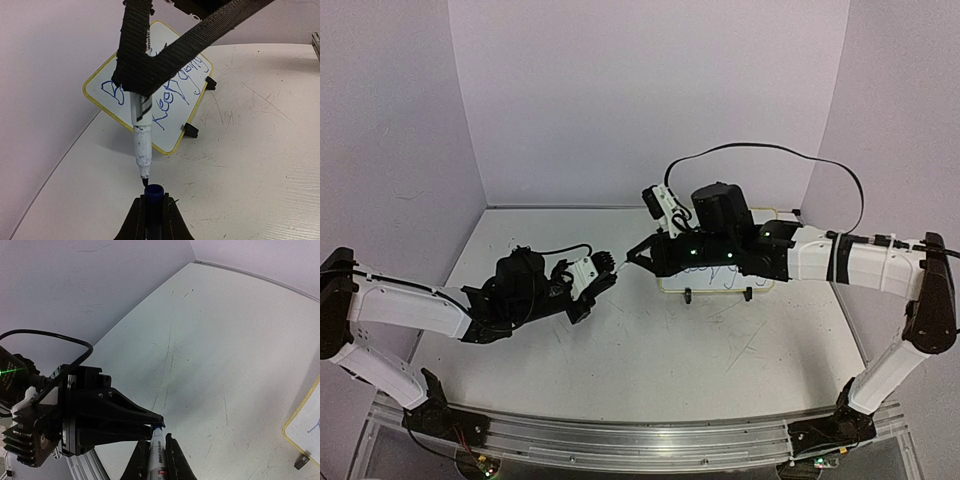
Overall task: Write a sentence on the whiteboard
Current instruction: Insert the pen cap into the whiteboard marker.
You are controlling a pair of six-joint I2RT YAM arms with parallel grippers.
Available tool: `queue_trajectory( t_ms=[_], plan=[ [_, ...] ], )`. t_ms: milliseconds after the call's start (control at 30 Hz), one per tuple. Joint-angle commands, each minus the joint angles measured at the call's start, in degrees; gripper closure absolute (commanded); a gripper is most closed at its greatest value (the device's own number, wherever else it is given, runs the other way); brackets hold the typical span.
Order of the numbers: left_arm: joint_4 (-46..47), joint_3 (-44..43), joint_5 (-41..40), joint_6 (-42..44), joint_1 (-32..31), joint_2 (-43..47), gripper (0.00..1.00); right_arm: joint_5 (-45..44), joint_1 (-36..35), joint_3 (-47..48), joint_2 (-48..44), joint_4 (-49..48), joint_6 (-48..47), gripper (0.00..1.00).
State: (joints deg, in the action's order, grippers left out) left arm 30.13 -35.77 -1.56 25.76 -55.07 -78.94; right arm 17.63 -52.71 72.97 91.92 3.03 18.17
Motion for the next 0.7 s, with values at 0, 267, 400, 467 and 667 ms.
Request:
queue_trajectory(
  t_ms=[0, 267, 400, 467, 667],
  plan=[
    [2.44, -0.44, -0.06, 0.79, -0.06, 0.37, 1.00, -0.36, -0.21, -0.63, -1.15, -2.06, 0.70, 1.00],
    [2.43, -0.48, 0.11, 0.78, -0.05, 0.71, 1.00, 0.48, -0.29, -0.70, -0.08, -2.17, 0.90, 1.00],
    [2.44, -0.53, 0.46, 0.77, -0.04, 0.92, 1.00, 0.83, -0.38, 0.01, 1.05, -2.50, 1.10, 1.00],
    [2.41, -0.40, 0.68, 0.87, -0.04, 1.06, 1.00, 1.00, -0.53, 0.60, 1.76, -2.50, 0.99, 1.00],
    [2.39, -0.48, 0.38, 0.92, -0.04, 0.89, 1.00, 1.79, -1.07, 1.95, 3.94, -2.41, 0.98, 1.00]
  ],
)
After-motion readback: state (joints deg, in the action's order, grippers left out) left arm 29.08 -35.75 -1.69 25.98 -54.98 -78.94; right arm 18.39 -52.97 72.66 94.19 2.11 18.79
